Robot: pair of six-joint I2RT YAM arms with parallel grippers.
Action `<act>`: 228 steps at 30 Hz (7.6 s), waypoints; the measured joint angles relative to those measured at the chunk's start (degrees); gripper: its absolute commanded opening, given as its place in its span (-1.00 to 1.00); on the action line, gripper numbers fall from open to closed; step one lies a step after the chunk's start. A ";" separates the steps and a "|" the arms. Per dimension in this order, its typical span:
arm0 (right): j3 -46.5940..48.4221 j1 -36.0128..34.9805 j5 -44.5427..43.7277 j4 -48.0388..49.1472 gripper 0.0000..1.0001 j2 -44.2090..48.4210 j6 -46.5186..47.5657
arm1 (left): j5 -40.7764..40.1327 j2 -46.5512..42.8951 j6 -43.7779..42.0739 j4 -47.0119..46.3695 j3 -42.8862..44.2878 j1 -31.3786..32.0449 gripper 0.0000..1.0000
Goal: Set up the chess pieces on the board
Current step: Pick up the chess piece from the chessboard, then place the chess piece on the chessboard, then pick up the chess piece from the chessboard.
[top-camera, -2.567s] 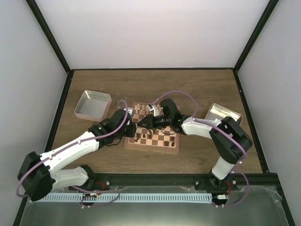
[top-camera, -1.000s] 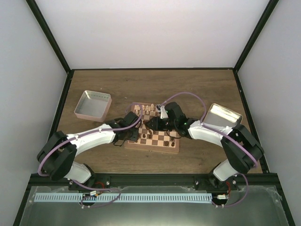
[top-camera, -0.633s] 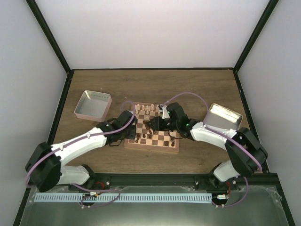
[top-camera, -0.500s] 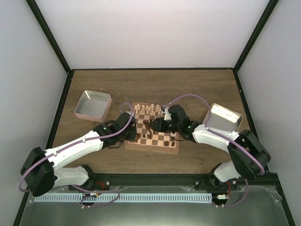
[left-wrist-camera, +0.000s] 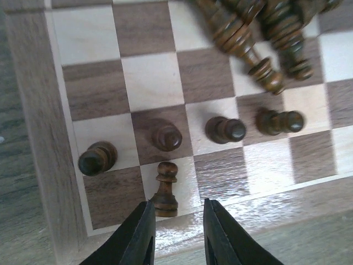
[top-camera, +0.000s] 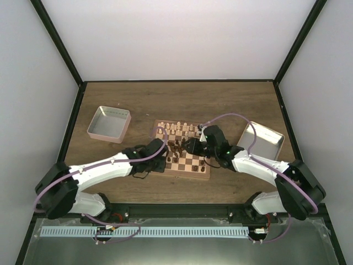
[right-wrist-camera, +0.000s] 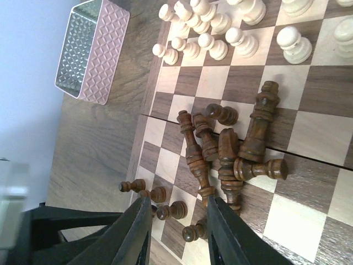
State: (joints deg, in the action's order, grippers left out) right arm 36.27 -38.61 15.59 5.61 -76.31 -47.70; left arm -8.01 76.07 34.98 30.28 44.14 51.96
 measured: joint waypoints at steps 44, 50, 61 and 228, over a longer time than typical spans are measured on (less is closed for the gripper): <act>-0.59 1.40 11.47 -3.63 -0.29 8.13 9.38 | 10.71 1.22 -9.44 -2.08 -0.28 0.09 -0.71; -1.31 1.42 20.92 -2.01 -0.13 8.81 12.70 | 14.08 -2.47 -13.05 -5.27 -0.42 0.09 -0.70; -1.51 1.40 29.35 -3.63 -0.17 9.35 14.56 | 18.95 -11.96 -21.42 -14.47 -1.55 0.11 -0.70; 34.27 -9.53 -27.12 -27.76 -0.86 -25.24 19.80 | -26.60 -40.06 -12.44 -23.32 -10.51 0.15 0.75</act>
State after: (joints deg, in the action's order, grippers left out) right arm 70.54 -48.14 -11.53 -22.15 -101.56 -27.90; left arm -34.61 36.01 22.55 6.96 33.63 52.12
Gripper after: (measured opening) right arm 0.107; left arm 0.874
